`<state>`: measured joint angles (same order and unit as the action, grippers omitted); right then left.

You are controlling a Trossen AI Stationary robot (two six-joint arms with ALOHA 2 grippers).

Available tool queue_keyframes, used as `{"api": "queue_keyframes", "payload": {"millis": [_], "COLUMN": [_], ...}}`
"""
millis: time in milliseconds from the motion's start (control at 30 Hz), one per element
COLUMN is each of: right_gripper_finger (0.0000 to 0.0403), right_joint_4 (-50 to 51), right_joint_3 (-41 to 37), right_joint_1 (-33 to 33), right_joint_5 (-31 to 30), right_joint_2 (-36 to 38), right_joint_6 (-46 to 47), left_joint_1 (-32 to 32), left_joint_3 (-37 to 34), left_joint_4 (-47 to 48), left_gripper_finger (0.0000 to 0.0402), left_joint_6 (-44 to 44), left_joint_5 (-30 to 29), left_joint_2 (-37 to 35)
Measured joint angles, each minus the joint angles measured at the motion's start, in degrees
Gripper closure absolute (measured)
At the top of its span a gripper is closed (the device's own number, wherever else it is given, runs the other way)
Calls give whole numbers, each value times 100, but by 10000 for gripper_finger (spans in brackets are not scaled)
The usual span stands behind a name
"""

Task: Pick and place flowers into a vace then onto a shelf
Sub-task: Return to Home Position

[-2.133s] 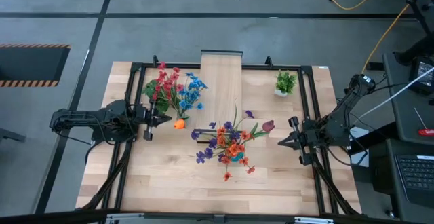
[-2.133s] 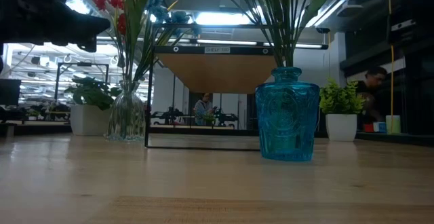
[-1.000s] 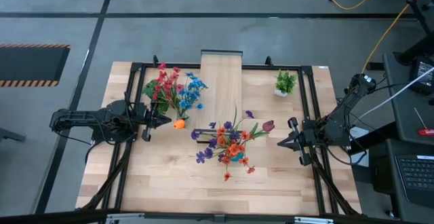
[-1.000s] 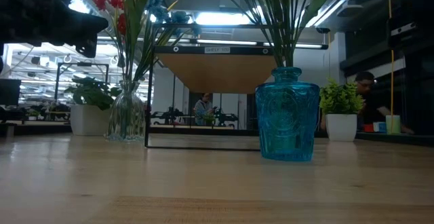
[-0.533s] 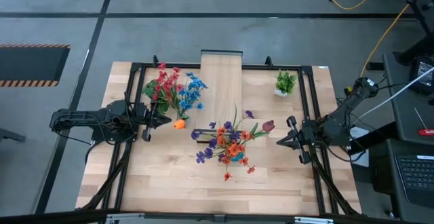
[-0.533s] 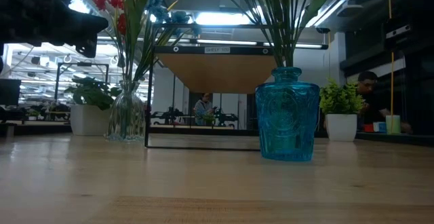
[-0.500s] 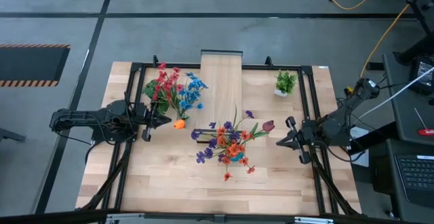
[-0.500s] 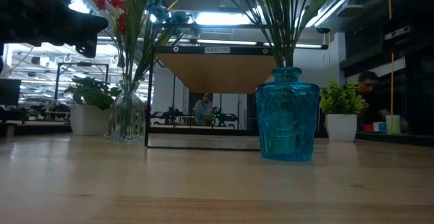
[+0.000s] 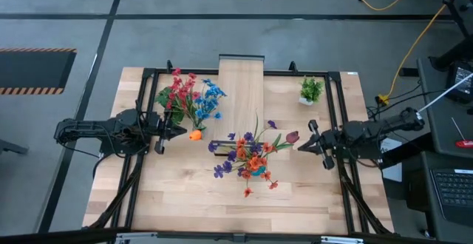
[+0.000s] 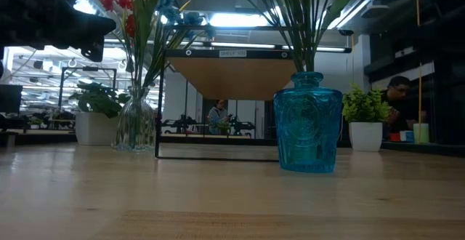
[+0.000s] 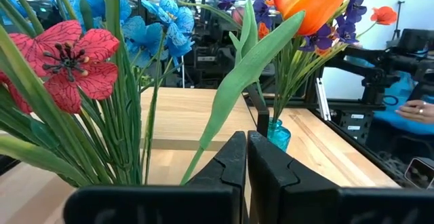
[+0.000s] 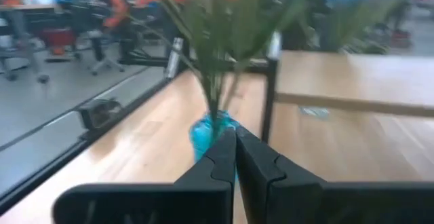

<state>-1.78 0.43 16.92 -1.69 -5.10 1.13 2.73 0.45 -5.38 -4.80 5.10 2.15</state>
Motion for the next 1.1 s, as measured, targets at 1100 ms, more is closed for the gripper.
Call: {"api": "queue_keyframes", "payload": {"millis": [1100], "right_gripper_finger": [388], "right_joint_4": [33], "right_joint_3": [0], "right_joint_1": [-583], "right_joint_5": [334], "right_joint_2": [450], "right_joint_6": [-439], "left_joint_1": [1], "left_joint_3": [0], "left_joint_4": [2], "left_gripper_finger": [391], "left_joint_6": [0], "left_joint_5": [-7], "left_joint_2": [0]}}
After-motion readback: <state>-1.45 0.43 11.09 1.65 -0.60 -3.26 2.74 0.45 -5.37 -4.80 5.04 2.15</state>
